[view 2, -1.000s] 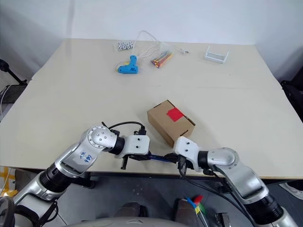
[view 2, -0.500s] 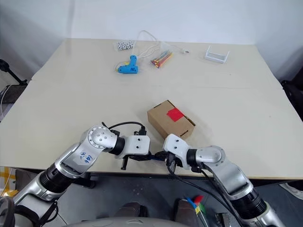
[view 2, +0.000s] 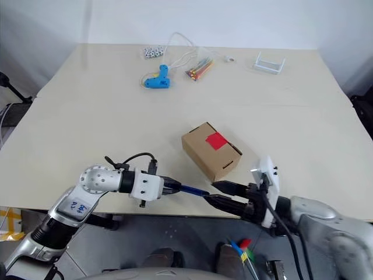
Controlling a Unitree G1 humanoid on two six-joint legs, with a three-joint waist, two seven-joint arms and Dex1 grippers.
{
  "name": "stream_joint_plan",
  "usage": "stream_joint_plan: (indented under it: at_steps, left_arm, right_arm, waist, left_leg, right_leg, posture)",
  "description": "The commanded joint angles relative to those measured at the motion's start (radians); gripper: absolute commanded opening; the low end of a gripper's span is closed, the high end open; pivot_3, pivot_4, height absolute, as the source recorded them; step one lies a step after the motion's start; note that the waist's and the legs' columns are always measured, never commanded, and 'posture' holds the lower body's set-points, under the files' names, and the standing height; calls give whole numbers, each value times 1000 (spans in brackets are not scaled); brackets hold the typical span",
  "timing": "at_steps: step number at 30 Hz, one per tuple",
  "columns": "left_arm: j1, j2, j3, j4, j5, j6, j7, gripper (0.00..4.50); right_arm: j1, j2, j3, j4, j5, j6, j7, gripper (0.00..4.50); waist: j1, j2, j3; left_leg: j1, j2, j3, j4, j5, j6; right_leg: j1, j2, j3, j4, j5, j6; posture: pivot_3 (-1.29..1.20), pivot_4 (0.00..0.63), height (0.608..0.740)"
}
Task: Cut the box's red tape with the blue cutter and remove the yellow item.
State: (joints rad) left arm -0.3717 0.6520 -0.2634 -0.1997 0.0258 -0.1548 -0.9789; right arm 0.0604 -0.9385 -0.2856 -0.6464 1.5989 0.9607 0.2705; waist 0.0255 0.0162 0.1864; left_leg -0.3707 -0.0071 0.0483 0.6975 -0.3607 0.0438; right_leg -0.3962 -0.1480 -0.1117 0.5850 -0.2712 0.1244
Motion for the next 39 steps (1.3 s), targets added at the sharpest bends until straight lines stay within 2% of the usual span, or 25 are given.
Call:
stream_joint_plan:
  at_steps: [1,2,3,9,14,22,39]
  left_arm:
    - [-12,-26,43,-27,-8,-58,60,410]
    - [-18,-38,54,-33,-14,-59,74,410]
    - [-26,-46,59,-44,-18,-54,82,410]
    - [-57,-82,8,-67,23,-53,92,410]
    - [-77,-107,-11,-62,37,-49,97,410]
    - [-86,-128,-16,-57,60,-37,116,410]
    - [-73,-117,-19,-70,62,-37,110,410]
  right_arm:
    - [-11,-109,27,-24,357,-91,-270,4054]
    - [-22,-121,49,-47,370,-107,-293,4406]
    - [-30,-123,74,-65,373,-127,-314,4458]
    - [-148,-72,231,-58,373,-215,-472,4458]
    - [-237,-48,298,-13,373,-205,-529,4458]
    - [-289,-39,335,30,373,-166,-519,1841]
    - [-316,-9,334,72,373,-142,-495,1841]
  waist:
    - [1,-2,1]
    - [1,-3,2]
    - [2,-4,2]
    - [2,-4,3]
    - [4,-6,4]
    - [1,-6,4]
    - [2,-6,4]
  left_leg:
    - [0,0,0,0,0,0]
    - [0,1,0,0,0,0]
    - [0,1,0,0,0,0]
    - [-1,1,3,1,0,0]
    - [-2,0,3,1,0,1]
    - [-2,1,2,1,0,1]
    - [-3,1,1,1,0,1]
  right_leg:
    - [0,0,-1,0,0,0]
    - [1,1,-2,0,0,0]
    - [1,1,-3,0,0,0]
    - [1,6,-7,1,2,4]
    - [1,10,-8,-1,3,5]
    - [1,7,-6,-1,3,5]
    - [1,6,-7,-1,3,5]
  posture:
    - [0,150,740]
    - [0,150,740]
    - [0,150,740]
    - [0,150,740]
    - [0,150,740]
    - [0,150,740]
    - [0,150,740]
